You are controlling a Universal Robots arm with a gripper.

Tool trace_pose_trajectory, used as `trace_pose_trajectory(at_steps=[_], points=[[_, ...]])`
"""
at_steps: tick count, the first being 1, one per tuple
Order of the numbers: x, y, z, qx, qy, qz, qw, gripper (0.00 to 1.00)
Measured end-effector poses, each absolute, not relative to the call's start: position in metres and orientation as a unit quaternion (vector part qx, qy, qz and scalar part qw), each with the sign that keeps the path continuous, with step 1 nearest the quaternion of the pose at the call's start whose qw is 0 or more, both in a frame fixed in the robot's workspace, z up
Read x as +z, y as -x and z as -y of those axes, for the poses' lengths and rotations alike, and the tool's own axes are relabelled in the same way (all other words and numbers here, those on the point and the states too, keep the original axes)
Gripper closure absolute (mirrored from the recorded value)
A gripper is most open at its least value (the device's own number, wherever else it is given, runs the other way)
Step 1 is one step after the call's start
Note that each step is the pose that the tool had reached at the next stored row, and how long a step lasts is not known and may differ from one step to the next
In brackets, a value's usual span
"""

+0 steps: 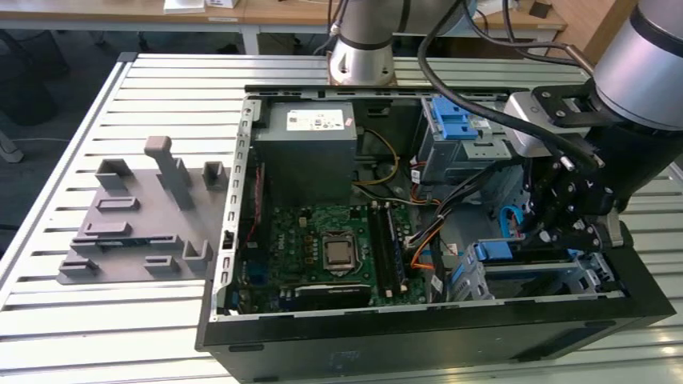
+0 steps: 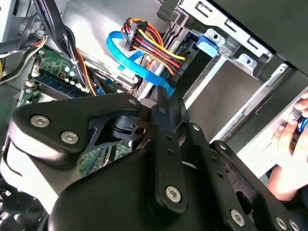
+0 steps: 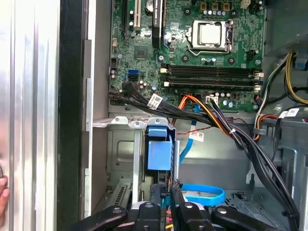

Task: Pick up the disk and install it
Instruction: 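Insert the second disk wire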

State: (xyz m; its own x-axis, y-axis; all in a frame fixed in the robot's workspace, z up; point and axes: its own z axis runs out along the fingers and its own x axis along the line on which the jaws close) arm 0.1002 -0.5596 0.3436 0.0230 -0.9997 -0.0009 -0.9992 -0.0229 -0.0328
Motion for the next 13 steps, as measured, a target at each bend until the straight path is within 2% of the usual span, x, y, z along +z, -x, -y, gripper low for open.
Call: trace_pose_trajectory(at_steps=[2, 3, 4, 5, 13], points=[[0.3443, -0.1002, 0.5596, -0.011, 0.715, -0.699, 0.012, 0.78], [0.3443, -0.1002, 0.5596, -0.011, 0.715, -0.699, 0.012, 0.84], [0.3444, -0.1002, 0.5596, -0.011, 0.715, -0.699, 0.012, 0.84], [0.3445, -0.1002, 0.5596, -0.011, 0.715, -0.699, 0.012, 0.89], [0.3449, -0.1002, 0.5596, -0.011, 0.715, -0.699, 0.012, 0.89]])
